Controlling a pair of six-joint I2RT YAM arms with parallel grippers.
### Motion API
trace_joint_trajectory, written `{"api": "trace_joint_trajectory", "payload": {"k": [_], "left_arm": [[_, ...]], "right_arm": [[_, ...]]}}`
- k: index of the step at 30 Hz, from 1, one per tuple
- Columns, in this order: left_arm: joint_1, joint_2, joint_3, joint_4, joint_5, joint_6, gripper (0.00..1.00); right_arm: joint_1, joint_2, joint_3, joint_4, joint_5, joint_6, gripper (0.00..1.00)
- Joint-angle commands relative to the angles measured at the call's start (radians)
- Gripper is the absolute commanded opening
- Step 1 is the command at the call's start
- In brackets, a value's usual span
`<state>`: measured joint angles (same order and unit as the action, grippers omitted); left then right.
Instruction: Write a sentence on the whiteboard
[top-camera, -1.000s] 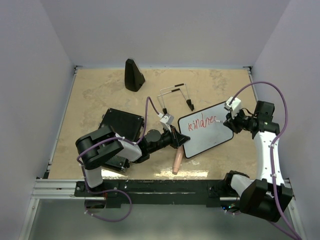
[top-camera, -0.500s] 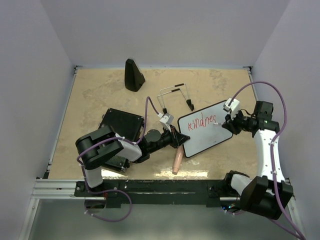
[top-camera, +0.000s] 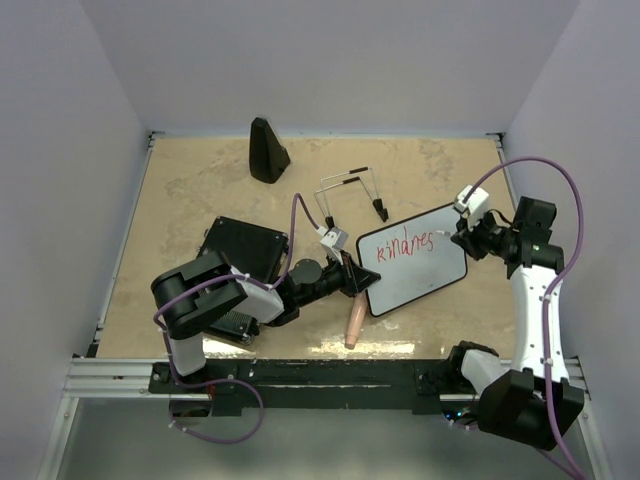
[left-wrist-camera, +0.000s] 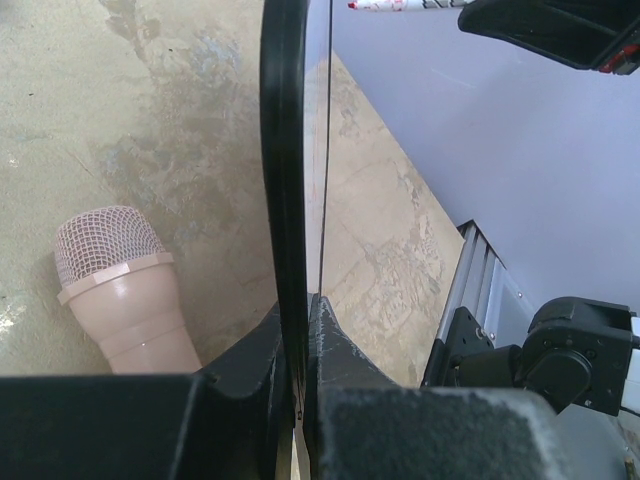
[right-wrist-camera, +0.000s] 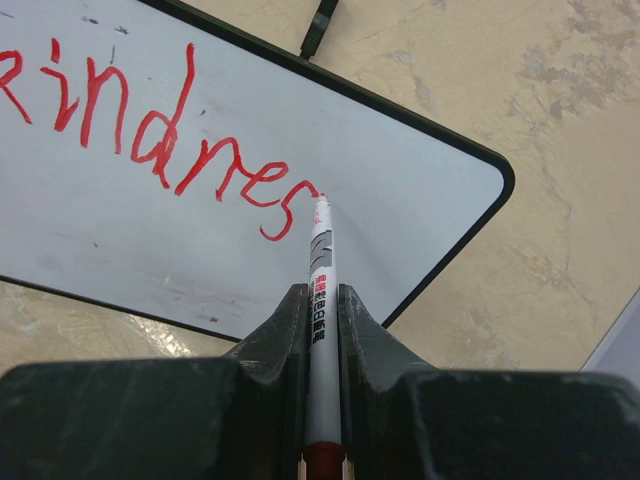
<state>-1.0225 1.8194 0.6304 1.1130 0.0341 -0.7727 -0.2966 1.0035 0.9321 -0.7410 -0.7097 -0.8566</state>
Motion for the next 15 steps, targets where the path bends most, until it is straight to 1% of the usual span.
{"api": "trace_joint_trajectory", "payload": {"k": [1,7,15], "left_arm": [[-0.010,0.006,0.006,0.015,0.024,0.052,0.00],[-0.010,0.008,0.005,0.021,0.027,0.055,0.00],[-0.010,0.009,0.006,0.025,0.032,0.055,0.00]], "right_arm": [[-0.004,0.012,0.011,0.077,0.062,0.057,0.00],[-0.004,0.035,-0.001,0.117,0.061,0.070,0.00],[-0.003,0.066,-0.019,0.109,0.015,0.044,0.00]]}}
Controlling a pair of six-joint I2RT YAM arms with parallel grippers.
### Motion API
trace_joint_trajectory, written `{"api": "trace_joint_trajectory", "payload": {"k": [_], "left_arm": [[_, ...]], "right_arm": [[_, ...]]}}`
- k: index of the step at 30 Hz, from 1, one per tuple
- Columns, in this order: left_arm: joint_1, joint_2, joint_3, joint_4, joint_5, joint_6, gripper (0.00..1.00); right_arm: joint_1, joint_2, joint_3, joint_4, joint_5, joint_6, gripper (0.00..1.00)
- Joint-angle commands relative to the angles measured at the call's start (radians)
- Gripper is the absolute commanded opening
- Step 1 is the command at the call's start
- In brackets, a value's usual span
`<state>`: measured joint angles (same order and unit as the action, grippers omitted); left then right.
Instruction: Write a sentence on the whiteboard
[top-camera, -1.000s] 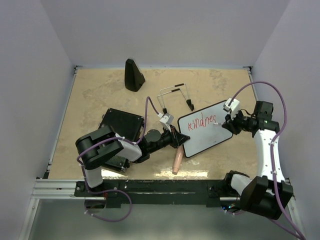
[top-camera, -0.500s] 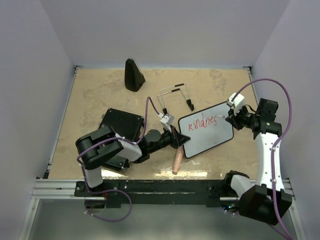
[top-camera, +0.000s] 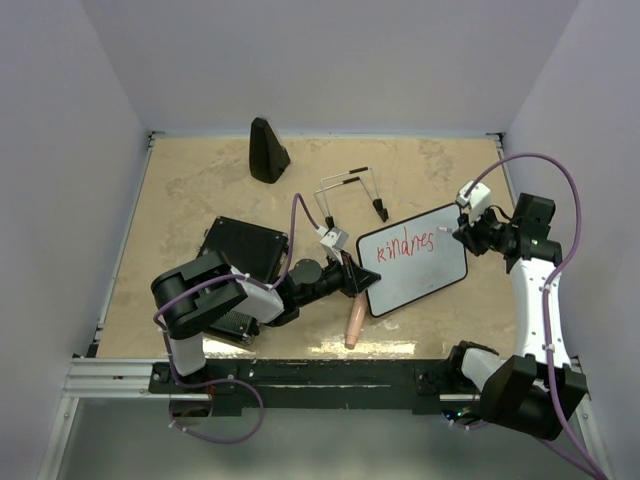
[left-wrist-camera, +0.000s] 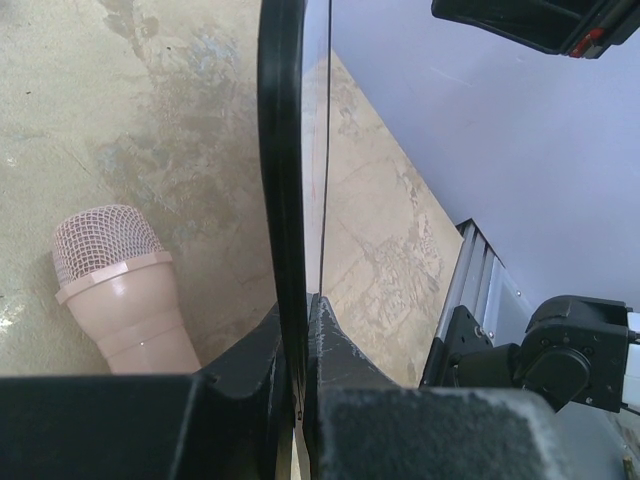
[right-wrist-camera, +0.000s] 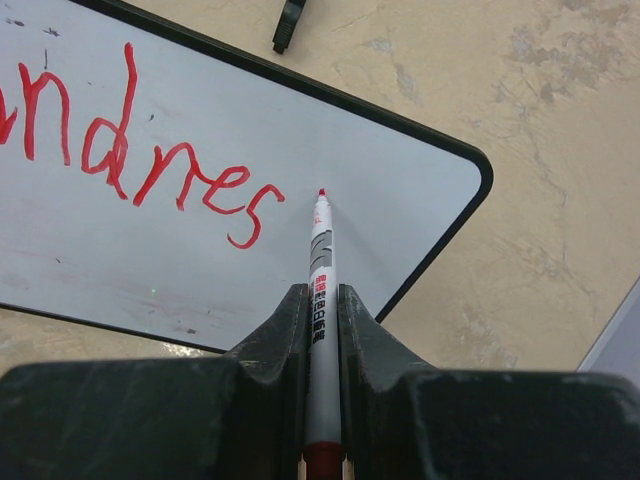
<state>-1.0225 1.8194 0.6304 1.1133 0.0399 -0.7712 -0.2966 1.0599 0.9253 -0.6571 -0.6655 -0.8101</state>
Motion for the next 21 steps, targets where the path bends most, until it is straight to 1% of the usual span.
{"api": "trace_joint_trajectory", "payload": {"k": [1,6,12,18,21], "left_arm": [[-0.010,0.012,0.008,0.025,0.026,0.055,0.00],[-0.010,0.015,0.009,0.025,0.029,0.053,0.00],[-0.010,0.015,0.009,0.025,0.029,0.055,0.00],[-0.010,0.015,0.009,0.025,0.029,0.055,0.00],[-0.010,0.017,0.009,0.025,0.029,0.055,0.00]], "right_arm": [[-0.003,0.009,-0.014,0.022,-0.035,-0.011,0.00],[-0.003,0.009,-0.006,-0.021,-0.078,-0.055,0.00],[-0.003,0.012,-0.013,-0.064,-0.083,-0.100,0.00],[-0.003,0.011,-0.025,-0.061,-0.037,-0.093,0.00],[-0.004,0.006,-0.031,-0.030,0.007,-0.058,0.00]]}}
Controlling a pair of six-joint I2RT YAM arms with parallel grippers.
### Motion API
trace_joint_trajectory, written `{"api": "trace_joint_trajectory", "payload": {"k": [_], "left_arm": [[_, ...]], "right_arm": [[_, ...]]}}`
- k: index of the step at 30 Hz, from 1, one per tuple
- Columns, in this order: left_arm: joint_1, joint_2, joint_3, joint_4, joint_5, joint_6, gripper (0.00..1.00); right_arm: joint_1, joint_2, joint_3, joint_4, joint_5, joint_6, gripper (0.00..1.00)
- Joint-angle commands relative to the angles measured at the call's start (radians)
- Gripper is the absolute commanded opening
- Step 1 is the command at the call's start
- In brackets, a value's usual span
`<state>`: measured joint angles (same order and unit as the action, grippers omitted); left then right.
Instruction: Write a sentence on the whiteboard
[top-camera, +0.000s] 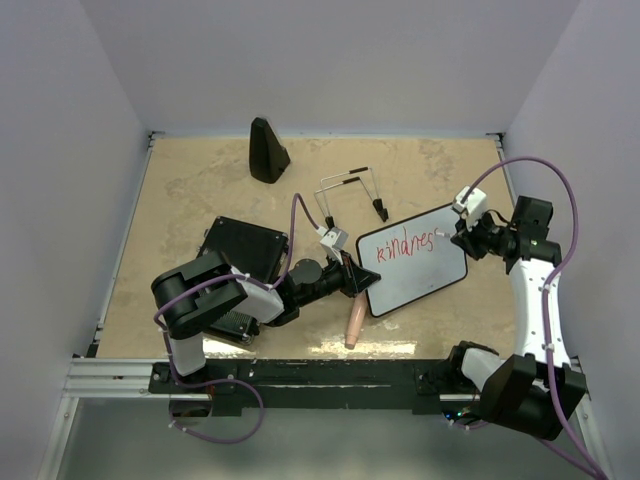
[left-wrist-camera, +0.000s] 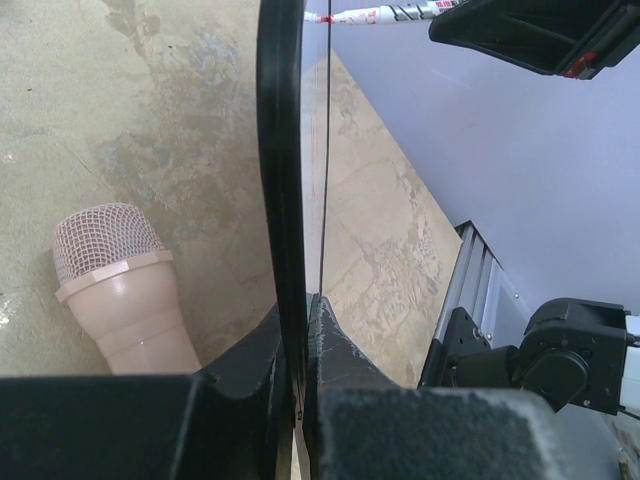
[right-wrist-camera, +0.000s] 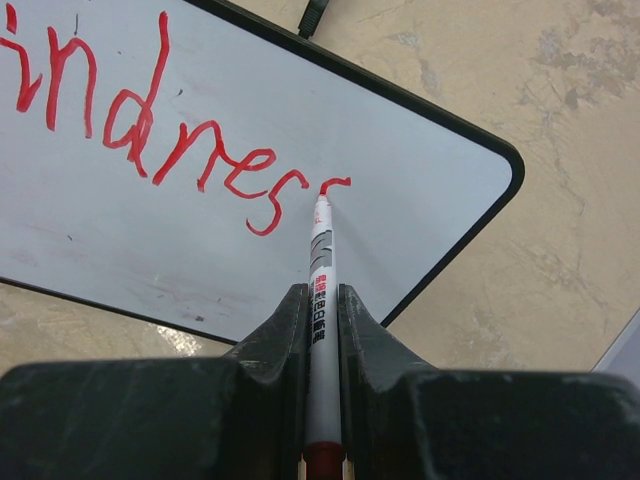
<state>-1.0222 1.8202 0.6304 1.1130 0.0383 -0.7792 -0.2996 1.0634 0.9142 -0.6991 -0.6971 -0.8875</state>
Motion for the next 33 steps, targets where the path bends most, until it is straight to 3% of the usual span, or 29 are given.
{"api": "trace_joint_trajectory", "payload": {"k": [1,8,15,25,33], "left_arm": [[-0.010,0.016,0.011,0.027,0.029,0.061,0.00],[-0.010,0.017,0.012,0.025,0.031,0.063,0.00],[-0.012,0.019,0.015,0.021,0.029,0.061,0.00],[-0.012,0.018,0.017,0.008,0.022,0.064,0.00],[-0.010,-0.019,0.022,-0.039,0.006,0.086,0.00]], "right_arm": [[0.001,-0.003,-0.023,0.029,0.050,0.027,0.00],[0.001,0.017,-0.034,0.013,0.074,0.015,0.00],[0.001,0.041,-0.008,-0.094,-0.021,-0.090,0.00],[0.001,-0.101,0.144,-0.190,-0.016,-0.048,0.00],[-0.001,-0.146,0.127,-0.188,-0.065,-0.022,0.00]]}}
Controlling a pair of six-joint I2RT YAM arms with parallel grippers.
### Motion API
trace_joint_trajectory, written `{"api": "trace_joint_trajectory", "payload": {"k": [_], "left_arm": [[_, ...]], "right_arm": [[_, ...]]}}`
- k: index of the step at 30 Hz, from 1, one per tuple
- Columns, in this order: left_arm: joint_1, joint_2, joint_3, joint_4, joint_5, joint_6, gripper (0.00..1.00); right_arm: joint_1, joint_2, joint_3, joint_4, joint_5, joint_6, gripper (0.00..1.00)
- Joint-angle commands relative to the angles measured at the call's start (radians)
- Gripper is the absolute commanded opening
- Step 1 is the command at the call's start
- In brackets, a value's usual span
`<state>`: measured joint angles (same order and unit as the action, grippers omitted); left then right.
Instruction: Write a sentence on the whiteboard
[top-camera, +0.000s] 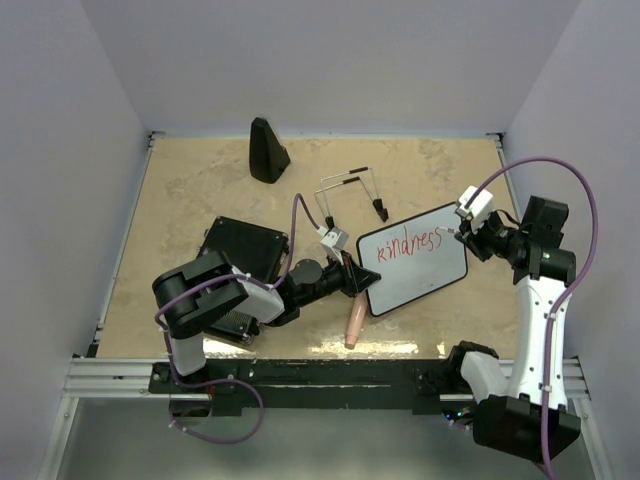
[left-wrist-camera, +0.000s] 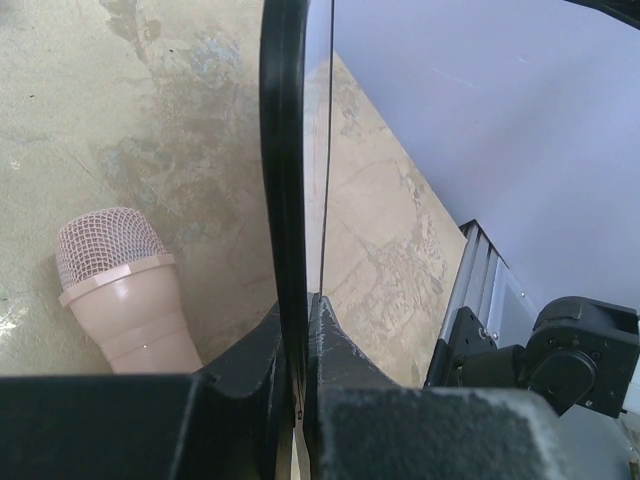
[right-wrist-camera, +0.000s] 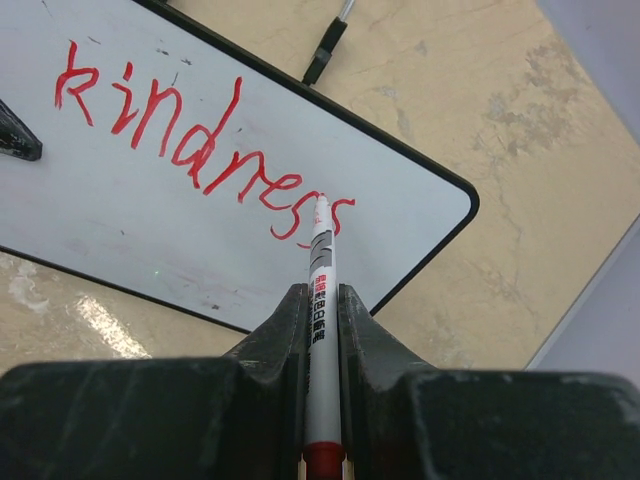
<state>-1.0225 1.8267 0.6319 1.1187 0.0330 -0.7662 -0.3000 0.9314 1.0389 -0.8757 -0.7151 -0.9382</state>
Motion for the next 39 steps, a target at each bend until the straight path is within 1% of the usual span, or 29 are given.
{"api": "trace_joint_trajectory", "payload": {"k": [1,9,14,20,26,30,34,39], "left_arm": [[-0.010,-0.030,0.022,-0.054,0.008,0.079,0.00],[-0.010,-0.041,0.025,-0.071,0.001,0.102,0.00],[-0.010,-0.035,0.009,-0.051,-0.001,0.096,0.00],[-0.010,-0.044,-0.003,-0.043,-0.002,0.096,0.00],[-0.010,-0.026,0.006,-0.030,0.013,0.087,0.00],[-0.010,-0.027,0.006,-0.030,0.011,0.087,0.00],[-0.010,-0.032,0.008,-0.036,0.005,0.084,0.00],[-0.008,-0.043,0.011,-0.062,-0.004,0.093,0.00]], "right_arm": [[0.001,-0.014,0.003,-0.019,-0.049,0.030,0.00],[0.001,-0.009,-0.011,0.014,-0.044,0.062,0.00],[0.001,-0.014,-0.016,0.032,-0.055,0.081,0.00],[-0.011,0.006,-0.016,0.092,-0.020,0.130,0.00],[-0.033,0.026,0.009,0.095,-0.043,0.141,0.00],[-0.031,0.021,-0.014,0.098,-0.053,0.144,0.00],[-0.037,0.047,-0.045,0.184,-0.011,0.210,0.00],[-0.114,0.113,0.010,0.118,-0.079,0.139,0.00]]}}
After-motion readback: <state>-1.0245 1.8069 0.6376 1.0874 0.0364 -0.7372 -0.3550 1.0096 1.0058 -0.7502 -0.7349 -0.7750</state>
